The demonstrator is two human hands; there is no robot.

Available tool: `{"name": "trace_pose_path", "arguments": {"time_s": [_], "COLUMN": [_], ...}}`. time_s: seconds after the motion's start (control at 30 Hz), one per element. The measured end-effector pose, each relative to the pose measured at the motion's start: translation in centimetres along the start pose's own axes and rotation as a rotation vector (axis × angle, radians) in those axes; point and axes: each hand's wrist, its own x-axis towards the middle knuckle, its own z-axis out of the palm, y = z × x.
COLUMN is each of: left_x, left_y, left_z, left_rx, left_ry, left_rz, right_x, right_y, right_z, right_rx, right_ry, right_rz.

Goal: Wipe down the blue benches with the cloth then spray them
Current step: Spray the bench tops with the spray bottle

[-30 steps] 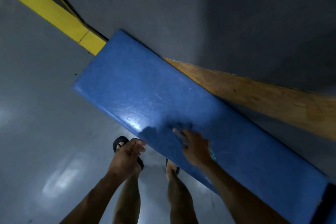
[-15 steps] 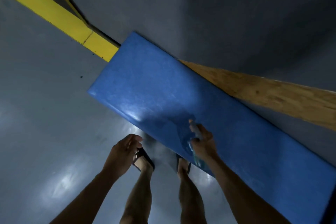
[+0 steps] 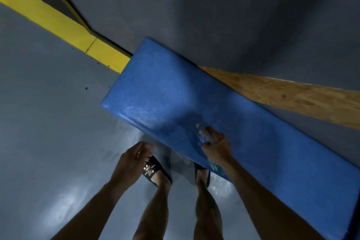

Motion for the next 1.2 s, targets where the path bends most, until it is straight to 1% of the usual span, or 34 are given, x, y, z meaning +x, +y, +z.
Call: {"name": "trace_pose_path", "arguments": {"time_s": [0.03,0.13,0.2,0.27,0.33,0.43,0.53,0.63,0.7,0.73,0.8,0.93,1.0,1.1,1.17,1.2], "left_x": [0.0,0.0,0.0,0.0,0.1,0.4,1.0,1.5,2.1,2.4,3.0,4.2,4.6,5.0,5.4,5.5], "left_y": [-0.1,-0.4,-0.7,-0.9,-1.3,-1.8,-1.5,-0.6,0.2,0.6,1.5,2.6,3.1,3.8,4.2,4.3], "left_z": [-0.4,-1.5,-2.0,-2.4,-2.6,-2.8,-2.7,-2.5,-2.6,-2.7,-2.9,-3.4,-3.7,-4.3,-4.8,-5.1], "left_rx": [-0.003,-0.003,0.008,0.014,0.018,0.036,0.043,0.029,0.030,0.026,0.019,0.021,0.010,-0.006,0.005,0.011], "left_ry": [0.003,0.014,0.021,0.030,0.035,0.035,0.026,0.011,0.006,0.006,0.005,0.010,0.013,0.026,0.039,0.049], "left_rz": [-0.001,-0.007,-0.013,-0.015,-0.018,-0.018,-0.018,-0.026,-0.031,-0.033,-0.034,-0.038,-0.043,-0.052,-0.051,-0.051], "right_x": [-0.8,-3.4,-4.3,-4.7,-4.6,-3.0,0.5,3.5,4.8,5.3,5.8,5.1,2.6,-0.8,-2.4,-2.6], "right_y": [0.0,-0.7,-1.3,-1.7,-2.1,-3.1,-3.5,-4.3,-5.1,-5.4,-5.8,-5.6,-6.3,-6.7,-7.0,-7.1], "right_z": [1.3,4.0,5.2,5.9,5.7,4.2,2.0,-1.0,-2.9,-3.7,-4.4,-2.4,-1.1,1.5,3.0,3.8], "right_rx": [-0.054,-0.140,-0.158,-0.167,-0.069,0.117,0.313,0.407,0.432,0.431,0.331,0.186,0.063,-0.178,-0.258,-0.254], "right_ry": [-0.064,-0.094,-0.121,-0.099,-0.037,0.009,0.072,0.155,0.200,0.217,0.234,0.163,0.044,-0.231,-0.305,-0.304], "right_rz": [-0.032,-0.191,-0.211,-0.192,-0.155,-0.076,-0.079,-0.085,-0.080,-0.107,-0.129,-0.123,-0.153,-0.260,-0.338,-0.353]}}
